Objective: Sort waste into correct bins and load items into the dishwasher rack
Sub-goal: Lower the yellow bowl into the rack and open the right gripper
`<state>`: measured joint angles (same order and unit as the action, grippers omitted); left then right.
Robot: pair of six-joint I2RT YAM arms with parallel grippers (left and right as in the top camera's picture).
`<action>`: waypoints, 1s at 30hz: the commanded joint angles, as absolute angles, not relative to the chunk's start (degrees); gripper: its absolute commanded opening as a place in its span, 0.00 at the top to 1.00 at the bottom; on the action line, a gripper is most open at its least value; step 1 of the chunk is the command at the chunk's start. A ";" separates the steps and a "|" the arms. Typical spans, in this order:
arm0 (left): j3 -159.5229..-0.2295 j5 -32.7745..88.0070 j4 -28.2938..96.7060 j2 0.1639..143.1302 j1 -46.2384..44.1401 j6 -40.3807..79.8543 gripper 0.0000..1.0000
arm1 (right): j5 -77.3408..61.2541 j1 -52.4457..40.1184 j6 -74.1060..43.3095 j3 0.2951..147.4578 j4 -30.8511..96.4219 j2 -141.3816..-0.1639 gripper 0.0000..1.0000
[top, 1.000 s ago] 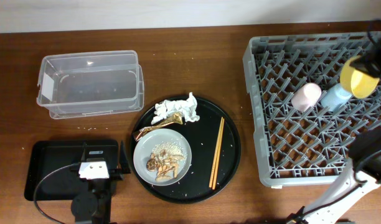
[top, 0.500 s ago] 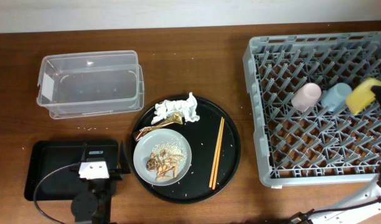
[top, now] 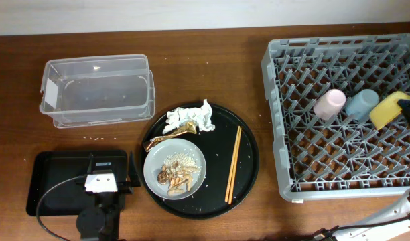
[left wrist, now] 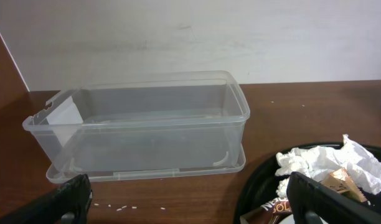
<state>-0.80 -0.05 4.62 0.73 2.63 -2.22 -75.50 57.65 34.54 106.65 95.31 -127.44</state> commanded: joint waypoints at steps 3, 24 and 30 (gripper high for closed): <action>-0.49 -0.25 4.75 0.36 2.39 -3.11 0.01 | -75.79 58.17 35.53 104.18 95.64 -126.04 0.94; -0.49 -0.25 4.75 0.36 2.39 -3.09 0.01 | -64.03 70.98 17.21 105.12 94.26 -113.47 0.72; -0.49 -0.25 4.75 0.36 2.39 -3.11 0.01 | -58.02 71.44 7.22 105.12 88.92 -103.59 0.72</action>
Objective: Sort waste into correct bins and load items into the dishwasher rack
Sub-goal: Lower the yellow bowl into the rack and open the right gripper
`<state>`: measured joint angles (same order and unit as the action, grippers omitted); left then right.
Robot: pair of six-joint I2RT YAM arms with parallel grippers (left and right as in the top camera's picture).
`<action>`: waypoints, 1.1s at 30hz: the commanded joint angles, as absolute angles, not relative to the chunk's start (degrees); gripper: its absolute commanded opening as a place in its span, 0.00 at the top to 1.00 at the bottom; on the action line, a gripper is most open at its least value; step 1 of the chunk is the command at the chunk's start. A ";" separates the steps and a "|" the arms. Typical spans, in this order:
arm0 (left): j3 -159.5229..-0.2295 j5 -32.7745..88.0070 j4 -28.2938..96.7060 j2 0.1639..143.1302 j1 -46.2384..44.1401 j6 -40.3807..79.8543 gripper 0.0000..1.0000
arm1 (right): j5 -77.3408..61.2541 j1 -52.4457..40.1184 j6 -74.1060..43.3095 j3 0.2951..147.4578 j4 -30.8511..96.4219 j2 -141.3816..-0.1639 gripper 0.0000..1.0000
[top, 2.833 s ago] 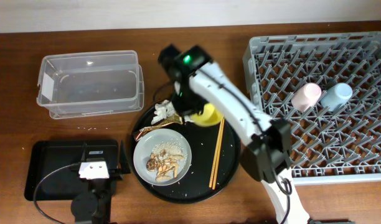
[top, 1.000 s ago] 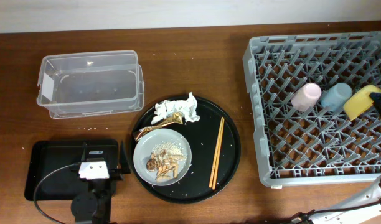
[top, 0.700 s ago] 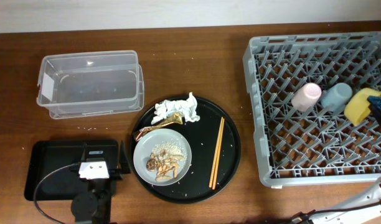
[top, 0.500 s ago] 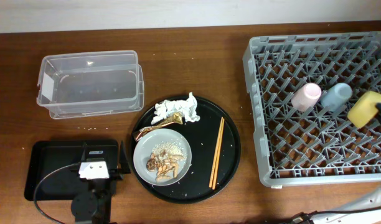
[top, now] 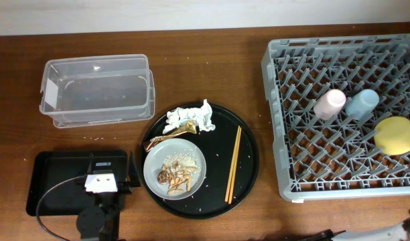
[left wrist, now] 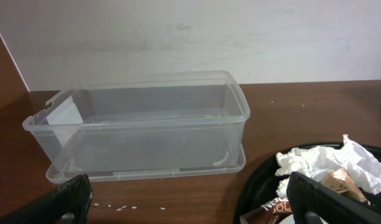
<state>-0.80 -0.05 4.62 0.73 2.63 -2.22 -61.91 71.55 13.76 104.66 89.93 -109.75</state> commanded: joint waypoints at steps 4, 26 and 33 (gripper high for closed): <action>-0.49 -0.25 4.75 0.36 2.39 -3.11 0.01 | -56.45 69.34 4.93 105.12 87.44 -96.62 0.70; -0.49 -0.25 4.75 0.36 2.39 -3.11 0.01 | 4.25 39.24 -15.53 105.10 74.02 -111.50 0.96; -0.49 -0.25 4.75 0.36 2.39 -3.09 0.01 | 5.19 40.16 -15.51 104.84 73.49 -114.13 0.96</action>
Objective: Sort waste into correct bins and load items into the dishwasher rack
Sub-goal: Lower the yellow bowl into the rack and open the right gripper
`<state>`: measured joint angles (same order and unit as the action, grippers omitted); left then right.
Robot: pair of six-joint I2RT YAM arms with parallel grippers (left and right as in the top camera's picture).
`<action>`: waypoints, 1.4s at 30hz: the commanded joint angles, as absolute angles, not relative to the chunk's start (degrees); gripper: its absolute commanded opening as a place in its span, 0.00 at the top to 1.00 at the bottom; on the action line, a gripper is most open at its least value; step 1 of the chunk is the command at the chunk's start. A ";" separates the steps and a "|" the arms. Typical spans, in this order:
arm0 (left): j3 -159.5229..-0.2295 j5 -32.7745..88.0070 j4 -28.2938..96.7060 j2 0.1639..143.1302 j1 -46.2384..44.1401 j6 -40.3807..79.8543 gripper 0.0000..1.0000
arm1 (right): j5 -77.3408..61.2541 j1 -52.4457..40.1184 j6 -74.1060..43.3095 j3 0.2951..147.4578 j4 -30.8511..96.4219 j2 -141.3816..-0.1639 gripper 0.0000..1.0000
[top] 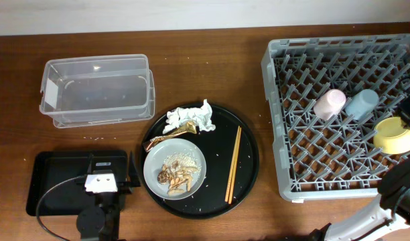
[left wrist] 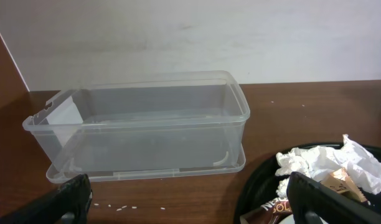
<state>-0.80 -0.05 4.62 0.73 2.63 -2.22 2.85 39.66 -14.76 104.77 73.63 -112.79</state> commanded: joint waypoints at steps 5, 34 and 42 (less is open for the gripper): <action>-0.49 -0.25 4.75 0.36 2.39 -3.11 0.01 | 4.95 40.23 -15.51 103.85 73.08 -114.56 0.96; -0.49 -0.25 4.75 0.36 2.39 -3.09 0.01 | 16.58 40.18 -21.71 108.73 80.20 -114.69 0.96; -0.49 -0.25 4.75 0.36 2.39 -3.09 0.01 | 7.70 40.18 -16.56 108.66 78.39 -114.69 0.96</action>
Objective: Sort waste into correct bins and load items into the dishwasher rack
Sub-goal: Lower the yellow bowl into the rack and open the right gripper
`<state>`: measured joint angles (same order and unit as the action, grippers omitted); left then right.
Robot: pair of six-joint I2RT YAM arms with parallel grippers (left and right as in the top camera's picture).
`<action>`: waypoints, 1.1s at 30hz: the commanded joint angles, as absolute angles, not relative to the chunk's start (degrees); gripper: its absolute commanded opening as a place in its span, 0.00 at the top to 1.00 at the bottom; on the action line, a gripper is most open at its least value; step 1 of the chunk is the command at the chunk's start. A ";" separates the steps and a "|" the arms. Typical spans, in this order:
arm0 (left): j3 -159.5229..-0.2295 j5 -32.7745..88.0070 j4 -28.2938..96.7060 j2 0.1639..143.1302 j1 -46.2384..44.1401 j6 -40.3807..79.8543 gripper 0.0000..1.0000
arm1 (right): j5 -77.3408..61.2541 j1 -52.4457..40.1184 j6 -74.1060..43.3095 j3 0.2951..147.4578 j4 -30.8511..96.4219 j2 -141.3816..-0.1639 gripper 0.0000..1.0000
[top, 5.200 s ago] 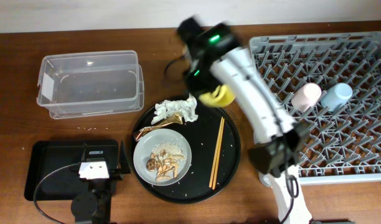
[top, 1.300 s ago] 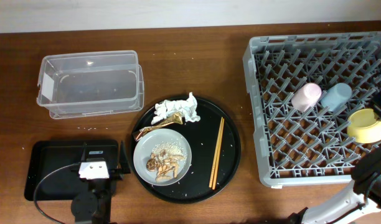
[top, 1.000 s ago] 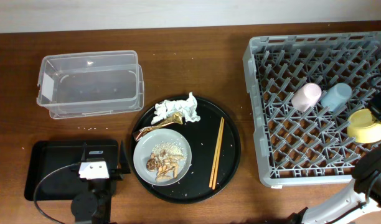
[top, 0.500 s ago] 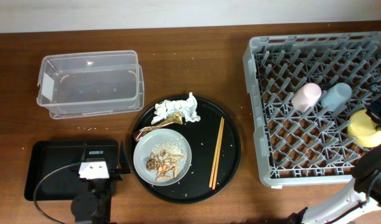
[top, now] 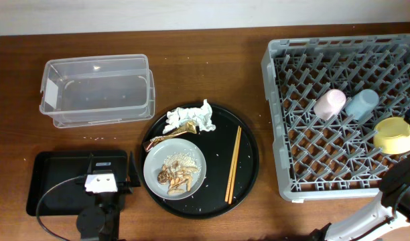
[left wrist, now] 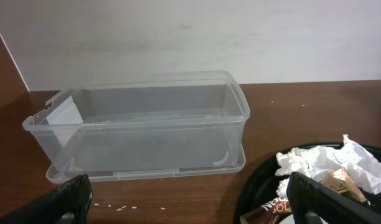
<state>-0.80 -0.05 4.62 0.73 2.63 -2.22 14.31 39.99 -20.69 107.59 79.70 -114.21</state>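
The grey dishwasher rack [top: 346, 167] on the right holds a pink cup [top: 329, 104], a blue cup [top: 361, 104] and a yellow bowl [top: 394, 134]. A round black tray [top: 248, 144] carries a grey plate [top: 191, 157] of food scraps, a crumpled tissue [top: 190, 117], a gold wrapper [top: 166, 138] and chopsticks [top: 232, 165]. My left gripper [left wrist: 190, 205] stands open and empty, low over the table between the clear bin [left wrist: 141, 124] and the tissue [left wrist: 321, 162]. Of the right arm [top: 400, 191] only a dark link shows; its fingers lie beyond the frame's edge.
The clear plastic bin [top: 98, 90] sits at the back left. A black rectangular tray [top: 54, 174] lies at the front left under my left arm. Rice grains [left wrist: 125, 208] are scattered on the wooden table.
The right arm's dark link at the lower right has shifted slightly. The bowl, the cups, the tray items and my left gripper stand as before.
First my right gripper held the yellow bowl over the rack's right side beside the blue cup. Then the bowl lay in the rack lower down, free of the gripper. After that the right arm showed at the lower right. My left gripper stayed open and still.
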 commanded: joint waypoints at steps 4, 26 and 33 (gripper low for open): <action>-0.49 -0.25 4.75 0.36 2.39 -3.11 0.01 | -0.69 40.14 -11.77 108.49 77.25 -114.87 0.96; -0.49 -0.25 4.75 0.36 2.39 -3.11 0.01 | 18.35 40.21 -20.60 104.71 76.25 -114.89 0.96; -0.49 -0.23 4.75 0.36 2.39 -3.11 0.01 | 19.86 40.21 -21.56 107.20 78.30 -114.89 0.96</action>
<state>-0.80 -0.05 4.62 0.73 2.63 -2.22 15.99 39.79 -20.40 105.65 77.84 -114.61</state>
